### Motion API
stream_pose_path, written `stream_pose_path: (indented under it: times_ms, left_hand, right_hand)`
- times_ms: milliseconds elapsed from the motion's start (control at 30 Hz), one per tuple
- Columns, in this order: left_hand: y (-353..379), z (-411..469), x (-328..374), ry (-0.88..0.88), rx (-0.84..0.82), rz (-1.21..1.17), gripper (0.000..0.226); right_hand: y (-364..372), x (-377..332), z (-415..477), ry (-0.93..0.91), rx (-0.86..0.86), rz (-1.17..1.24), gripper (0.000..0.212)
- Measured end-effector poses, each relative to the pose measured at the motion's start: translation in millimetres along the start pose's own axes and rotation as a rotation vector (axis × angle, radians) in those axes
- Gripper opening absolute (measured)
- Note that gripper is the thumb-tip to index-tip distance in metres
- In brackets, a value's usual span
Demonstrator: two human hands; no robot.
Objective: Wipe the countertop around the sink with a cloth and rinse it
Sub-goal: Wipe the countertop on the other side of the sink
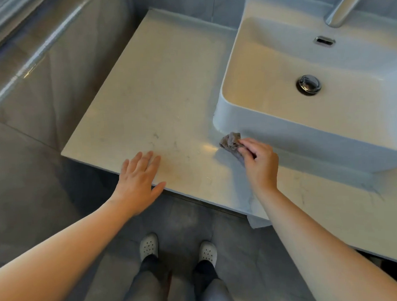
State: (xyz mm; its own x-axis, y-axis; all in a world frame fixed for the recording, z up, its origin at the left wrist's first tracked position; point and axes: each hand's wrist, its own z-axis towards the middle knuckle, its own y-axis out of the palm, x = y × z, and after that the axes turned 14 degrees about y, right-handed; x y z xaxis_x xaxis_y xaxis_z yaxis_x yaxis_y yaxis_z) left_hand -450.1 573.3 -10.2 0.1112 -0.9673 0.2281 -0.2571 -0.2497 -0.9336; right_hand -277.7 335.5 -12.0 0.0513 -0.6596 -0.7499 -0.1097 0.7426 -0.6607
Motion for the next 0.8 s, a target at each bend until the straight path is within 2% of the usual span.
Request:
stream_pose_path:
  times_ms: [133, 200, 333, 800]
  left_hand:
    - [-1.9, 2.5, -23.8, 0.007, -0.029, 0.004, 0.078]
    - [-1.0, 3.5, -35.2, 0.017, -0.047, -0.023, 0.08]
    - [4.1, 5.2, -50.6, 0.059, -0.067, 0.016, 0.09]
    - [-1.8, 4.1, -57.5, 0.112, -0.109, 0.054, 0.09]
  right_hand:
    - [28.6, 7.5, 21.0, -0.019, -0.012, -0.152, 0.026]
    - [39.7, 10.3, 17.2, 0.022, -0.014, -0.147, 0.029]
    - [58.5, 8.2, -3.0, -0.027, -0.001, -0.154, 0.031]
    - [73.7, -1.7, -95.0, -0.029, -0.038, -0.14, 0.034]
